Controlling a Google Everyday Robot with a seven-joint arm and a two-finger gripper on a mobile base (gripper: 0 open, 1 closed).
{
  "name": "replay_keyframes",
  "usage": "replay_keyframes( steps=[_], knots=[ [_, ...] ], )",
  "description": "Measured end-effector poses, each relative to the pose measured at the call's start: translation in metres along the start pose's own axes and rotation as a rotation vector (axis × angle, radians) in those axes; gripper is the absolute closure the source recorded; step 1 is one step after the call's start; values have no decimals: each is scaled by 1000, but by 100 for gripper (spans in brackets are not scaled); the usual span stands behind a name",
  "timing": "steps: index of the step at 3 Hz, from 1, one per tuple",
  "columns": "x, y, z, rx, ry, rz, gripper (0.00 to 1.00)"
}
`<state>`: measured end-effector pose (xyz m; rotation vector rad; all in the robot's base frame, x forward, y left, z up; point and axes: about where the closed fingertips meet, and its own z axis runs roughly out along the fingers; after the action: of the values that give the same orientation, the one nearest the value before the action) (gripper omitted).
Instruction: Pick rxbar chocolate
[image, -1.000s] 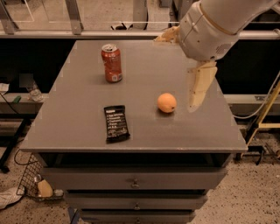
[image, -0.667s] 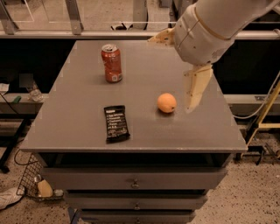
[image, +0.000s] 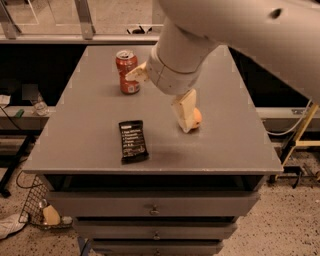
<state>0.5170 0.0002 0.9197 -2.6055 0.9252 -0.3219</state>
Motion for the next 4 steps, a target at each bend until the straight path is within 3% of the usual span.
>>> replay_keyframes(
  steps=[1,2,4],
  knots=[
    [4,-14,32,-62,72,-100,0],
    [6,-20,49,-111,101,-191,0],
    [-3,-11,62,-196,12,-382,0]
  ],
)
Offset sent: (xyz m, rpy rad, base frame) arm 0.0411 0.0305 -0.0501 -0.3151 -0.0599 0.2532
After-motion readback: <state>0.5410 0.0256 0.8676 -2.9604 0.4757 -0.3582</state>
